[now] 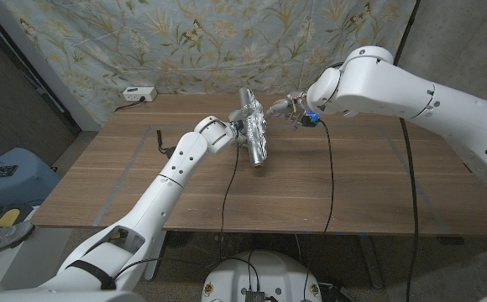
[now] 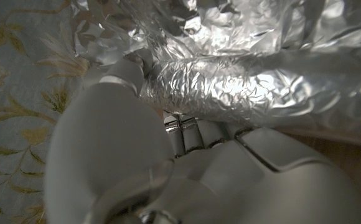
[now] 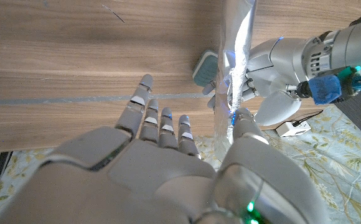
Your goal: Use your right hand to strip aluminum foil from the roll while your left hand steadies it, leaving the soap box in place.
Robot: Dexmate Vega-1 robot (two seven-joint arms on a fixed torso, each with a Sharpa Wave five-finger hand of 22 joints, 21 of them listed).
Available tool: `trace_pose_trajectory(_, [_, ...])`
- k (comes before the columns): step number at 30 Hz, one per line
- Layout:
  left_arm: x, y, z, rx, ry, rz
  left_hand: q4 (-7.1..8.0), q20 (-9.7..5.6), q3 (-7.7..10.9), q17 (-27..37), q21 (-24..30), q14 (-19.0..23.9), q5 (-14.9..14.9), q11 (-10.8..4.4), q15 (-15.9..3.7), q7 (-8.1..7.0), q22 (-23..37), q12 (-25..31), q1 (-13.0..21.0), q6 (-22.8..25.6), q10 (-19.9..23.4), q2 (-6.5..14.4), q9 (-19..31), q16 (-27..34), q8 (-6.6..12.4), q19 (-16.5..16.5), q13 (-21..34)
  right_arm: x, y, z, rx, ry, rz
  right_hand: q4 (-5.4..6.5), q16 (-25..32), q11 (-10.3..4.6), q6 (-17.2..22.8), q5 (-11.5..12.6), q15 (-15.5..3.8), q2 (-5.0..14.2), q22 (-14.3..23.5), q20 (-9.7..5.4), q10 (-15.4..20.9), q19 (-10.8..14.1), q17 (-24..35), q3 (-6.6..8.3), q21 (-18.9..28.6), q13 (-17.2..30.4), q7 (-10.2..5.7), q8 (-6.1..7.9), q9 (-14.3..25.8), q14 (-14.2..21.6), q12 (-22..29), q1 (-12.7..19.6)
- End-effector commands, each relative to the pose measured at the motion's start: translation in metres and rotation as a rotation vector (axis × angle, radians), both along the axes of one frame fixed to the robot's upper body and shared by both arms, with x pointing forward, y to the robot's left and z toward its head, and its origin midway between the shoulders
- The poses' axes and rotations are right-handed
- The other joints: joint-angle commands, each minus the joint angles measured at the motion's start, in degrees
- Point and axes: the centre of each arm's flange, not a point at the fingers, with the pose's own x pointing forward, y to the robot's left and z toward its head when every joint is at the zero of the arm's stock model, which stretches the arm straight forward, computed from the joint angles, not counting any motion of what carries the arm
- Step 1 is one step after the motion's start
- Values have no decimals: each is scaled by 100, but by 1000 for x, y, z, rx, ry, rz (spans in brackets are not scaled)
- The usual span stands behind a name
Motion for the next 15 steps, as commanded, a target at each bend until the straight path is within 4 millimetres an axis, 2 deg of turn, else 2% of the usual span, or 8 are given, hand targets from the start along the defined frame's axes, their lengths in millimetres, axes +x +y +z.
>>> trace_pose_trajectory(1, [-2,-2,-2,-10,5,-10,139,28,176,20,32,399,36,-86,-371,-54,9,61,257,146,57,290,3,-24,54,-24,74,-1,-4,4,-31,13,-15,-43,40,33,121,-23,0,53,5,-79,103,-5,30,161,1,26,414,47,30,58,51,316])
trace_pose_trajectory(2, [-3,-2,-1,-12,2,-12,141,30,176,20,31,395,38,-88,-366,-57,9,56,256,145,36,290,1,-29,55,-31,78,-1,-3,4,-37,21,-15,-75,44,34,145,-41,9,49,5,-89,130,0,30,226,4,31,418,45,31,78,57,504])
trace_pose_trajectory(4, [-3,-2,0,-12,-3,-17,142,31,175,21,33,389,44,-85,-356,-58,8,57,253,135,44,286,-2,-38,54,-39,68,2,-2,1,-42,40,-16,-79,66,33,216,-55,0,40,6,-116,180,40,34,274,20,40,414,60,33,139,72,673])
trace_pose_trajectory(8, [-4,-3,2,-14,-10,-20,140,25,178,21,40,368,57,-89,-341,-55,7,60,254,133,24,278,-7,-63,60,-46,75,6,-1,-3,-59,69,-19,-75,100,35,262,-68,5,-8,7,-100,289,175,45,311,50,60,423,49,37,250,99,947])
trace_pose_trajectory(15, [-4,-6,3,-10,-18,-24,135,38,185,34,44,367,74,-77,-351,-37,5,59,267,111,6,282,-18,-81,59,-75,68,11,5,-6,-89,88,-15,-54,138,35,326,-68,-2,-25,9,-124,433,318,62,315,72,88,430,52,45,372,137,1150])
